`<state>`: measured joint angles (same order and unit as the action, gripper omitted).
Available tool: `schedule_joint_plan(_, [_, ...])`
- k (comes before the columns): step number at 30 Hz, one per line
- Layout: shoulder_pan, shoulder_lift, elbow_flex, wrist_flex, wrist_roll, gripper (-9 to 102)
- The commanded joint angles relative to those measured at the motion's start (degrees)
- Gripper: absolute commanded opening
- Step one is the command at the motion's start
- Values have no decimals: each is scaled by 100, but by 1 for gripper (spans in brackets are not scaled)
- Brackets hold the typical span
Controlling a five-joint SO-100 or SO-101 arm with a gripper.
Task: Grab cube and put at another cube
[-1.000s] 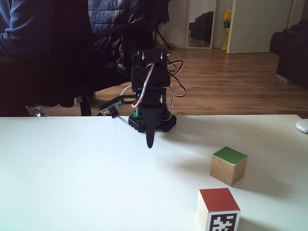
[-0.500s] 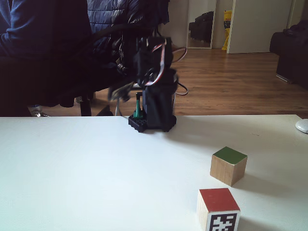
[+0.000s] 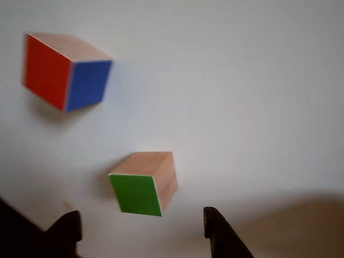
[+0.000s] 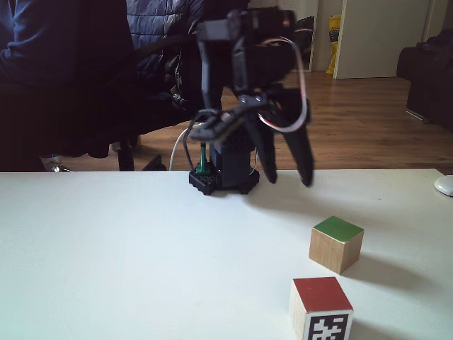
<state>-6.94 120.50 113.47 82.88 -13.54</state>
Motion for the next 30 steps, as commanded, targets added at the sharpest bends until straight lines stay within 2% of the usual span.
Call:
schedule_joint_plan(1, [-281, -747, -721, 123, 114, 39])
schedule_joint_plan(13, [-1512, -2109, -1424, 290, 396, 45])
schedule_joint_plan(30, [-1081, -3595, -2558, 272, 167, 47])
